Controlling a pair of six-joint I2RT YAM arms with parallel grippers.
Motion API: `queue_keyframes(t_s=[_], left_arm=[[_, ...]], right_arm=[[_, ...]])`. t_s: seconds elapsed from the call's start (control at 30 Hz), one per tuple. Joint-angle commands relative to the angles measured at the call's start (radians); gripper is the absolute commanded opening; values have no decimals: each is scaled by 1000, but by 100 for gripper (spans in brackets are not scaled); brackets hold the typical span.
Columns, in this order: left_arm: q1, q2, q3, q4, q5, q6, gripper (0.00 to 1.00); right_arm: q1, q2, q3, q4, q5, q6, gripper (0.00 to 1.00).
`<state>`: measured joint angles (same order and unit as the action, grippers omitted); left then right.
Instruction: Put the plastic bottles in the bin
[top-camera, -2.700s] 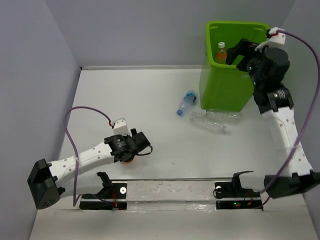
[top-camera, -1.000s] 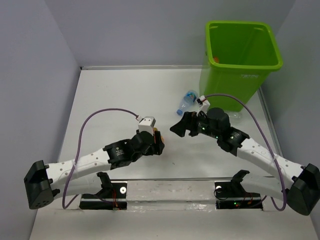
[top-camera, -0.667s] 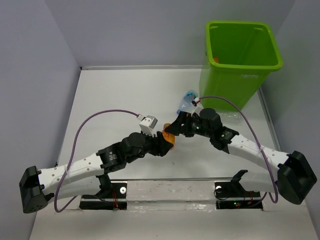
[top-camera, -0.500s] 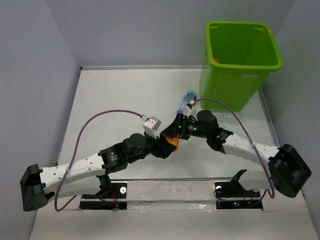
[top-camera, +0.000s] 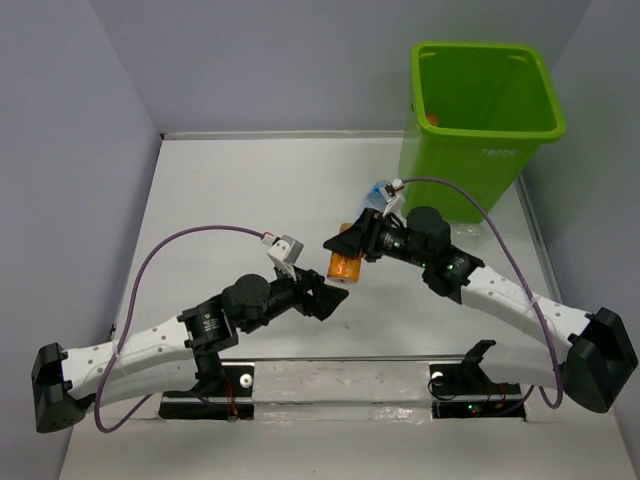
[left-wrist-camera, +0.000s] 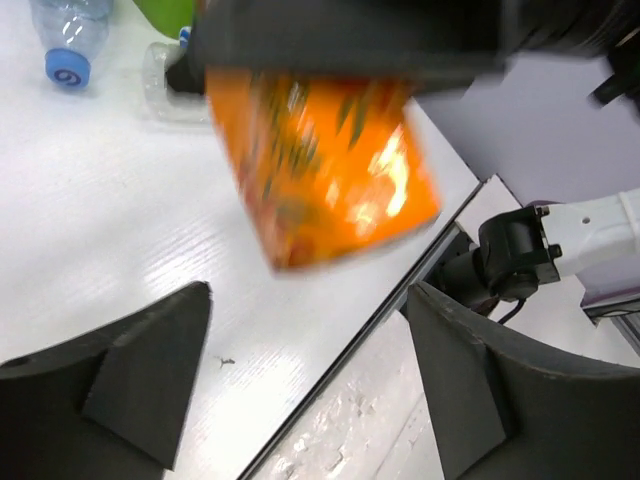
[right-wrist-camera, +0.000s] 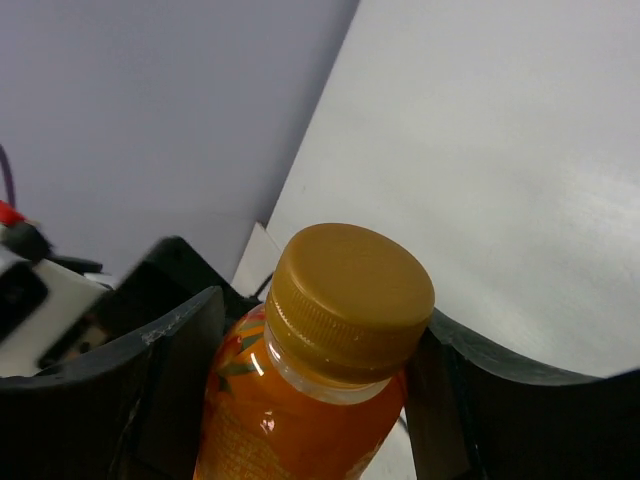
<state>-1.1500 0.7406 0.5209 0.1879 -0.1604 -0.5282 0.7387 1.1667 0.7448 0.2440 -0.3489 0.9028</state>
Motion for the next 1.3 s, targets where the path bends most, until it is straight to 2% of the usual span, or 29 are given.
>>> queue_keyframes(t_s=[0.0, 0.13, 0.23, 0.27, 0.3, 0.33, 0.4, 0.43, 0.47, 0.5, 0.57, 0.6, 0.67, 0.7, 0.73, 0.8, 1.0, 1.1, 1.13, 1.27], left_arm=[[3, -56, -22, -48, -25, -4, 94], [3, -113, -12, -74, -62, -7, 99], [3, -113, -4, -65, -171, -12, 99], [3, -81, 20, -76, -239, -9, 99], [6, -57, 39, -82, -276, -4, 99], [9, 7, 59, -87, -304, 0, 99], [22, 86, 129, -97, -373, 11, 99], [33, 123, 149, -91, -369, 26, 99], [76, 200, 189, -64, -352, 37, 99], [102, 244, 208, -45, -290, 48, 99], [169, 366, 244, 13, -199, 65, 99], [234, 411, 284, 27, -130, 68, 99], [289, 544, 365, 44, -111, 92, 99], [300, 590, 399, 41, -104, 106, 99], [306, 676, 431, 39, -96, 118, 99], [326, 748, 520, 38, -74, 140, 99], [372, 989, 718, 27, 24, 181, 99], [378, 1089, 815, -10, 73, 221, 99], [380, 1133, 852, -24, 71, 230, 99], [397, 1224, 927, -24, 81, 227, 99]], right_arm=[[-7, -56, 229, -125, 190, -192, 30], [-18, -52, 448, -241, 292, -338, 26], [-41, -45, 669, -328, 477, -474, 26], [-41, -38, 785, -339, 541, -573, 26], [-41, -27, 839, -350, 614, -631, 26], [-51, 3, 888, -347, 757, -745, 26], [-62, 62, 994, -344, 903, -882, 26], [-79, 101, 1092, -324, 1044, -972, 26], [-99, 181, 1134, -312, 1091, -1113, 26], [-164, 218, 1171, -301, 1114, -1165, 26], [-257, 276, 1246, -299, 1090, -1200, 26], [-342, 325, 1264, -299, 1072, -1193, 26], [-403, 376, 1324, -304, 1032, -1183, 29], [-419, 427, 1340, -310, 1021, -1188, 40], [-438, 450, 1350, -322, 1001, -1217, 71], [-449, 511, 1419, -389, 989, -1228, 99], [-449, 435, 1380, -518, 889, -1090, 99], [-449, 296, 1248, -538, 788, -963, 92], [-449, 207, 1148, -534, 710, -879, 88], [-440, 49, 856, -460, 492, -722, 84]])
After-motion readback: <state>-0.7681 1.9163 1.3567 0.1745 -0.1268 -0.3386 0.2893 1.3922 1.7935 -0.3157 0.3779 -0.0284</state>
